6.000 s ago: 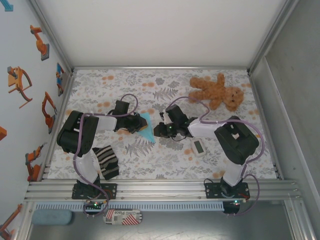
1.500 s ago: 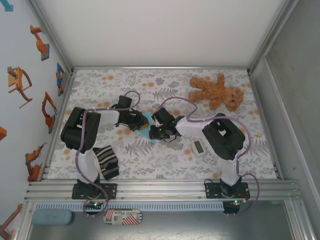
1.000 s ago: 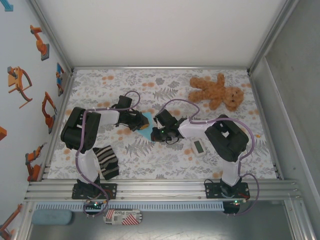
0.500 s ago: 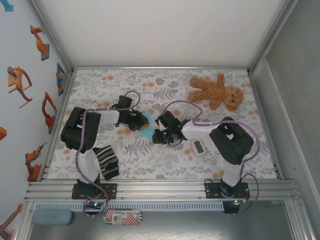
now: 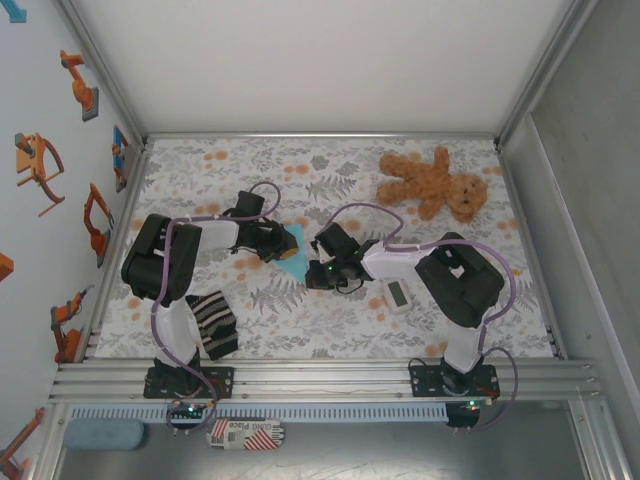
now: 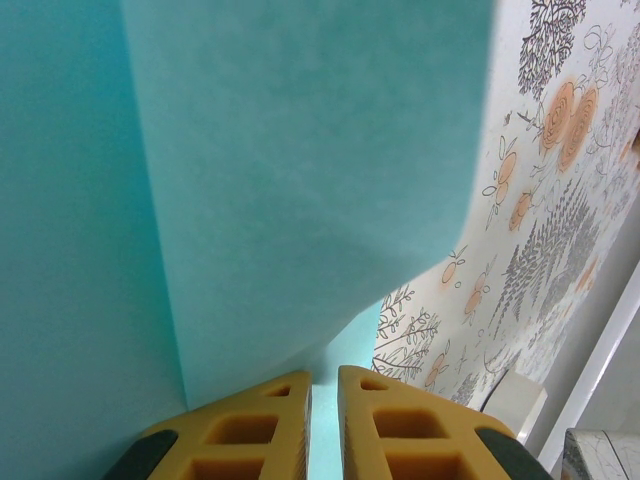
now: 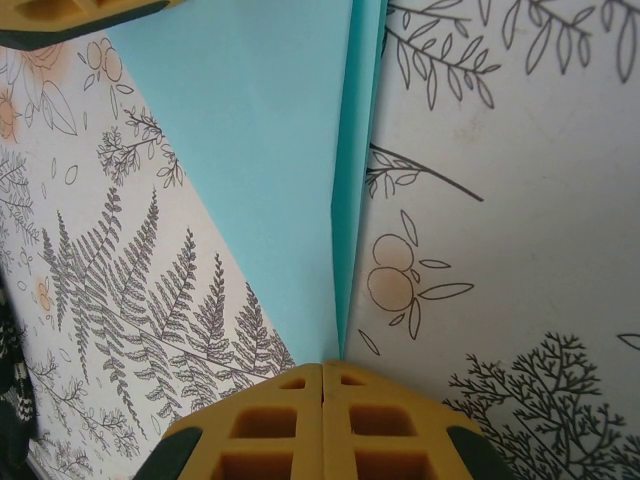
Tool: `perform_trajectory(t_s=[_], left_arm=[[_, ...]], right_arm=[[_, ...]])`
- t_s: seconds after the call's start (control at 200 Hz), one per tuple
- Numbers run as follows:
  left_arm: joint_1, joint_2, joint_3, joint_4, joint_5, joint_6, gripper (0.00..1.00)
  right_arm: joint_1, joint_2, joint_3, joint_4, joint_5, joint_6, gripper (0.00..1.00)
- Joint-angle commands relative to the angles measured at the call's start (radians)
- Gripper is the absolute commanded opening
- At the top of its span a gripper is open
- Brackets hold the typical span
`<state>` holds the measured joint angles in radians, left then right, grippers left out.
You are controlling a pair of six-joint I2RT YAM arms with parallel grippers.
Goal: Fold a paper plane with a square sheet of paper (pick it up from the middle)
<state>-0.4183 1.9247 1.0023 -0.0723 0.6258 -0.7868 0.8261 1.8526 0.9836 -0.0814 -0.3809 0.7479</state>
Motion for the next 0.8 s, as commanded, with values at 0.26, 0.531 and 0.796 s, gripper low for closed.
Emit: perform_trajectory(t_s=[0.26, 0.531, 0.796], left_arm=[[-0.005, 0.079, -0.041, -0.142, -0.12, 0.02, 0.15], [-0.01, 0.079, -0.042, -0.143, -0.116, 0.018, 0.15], [-0.01, 0.087, -0.038, -0.163, -0.137, 0.021, 0.15]], right_arm=[[0.003, -0.044, 0.073, -0.043, 0.021, -0.039, 0.0], [0.003, 0.071, 0.165, -0.05, 0.048, -0.032, 0.0], [0.001, 0.105, 0.108, -0.066, 0.045, -0.026, 0.0]])
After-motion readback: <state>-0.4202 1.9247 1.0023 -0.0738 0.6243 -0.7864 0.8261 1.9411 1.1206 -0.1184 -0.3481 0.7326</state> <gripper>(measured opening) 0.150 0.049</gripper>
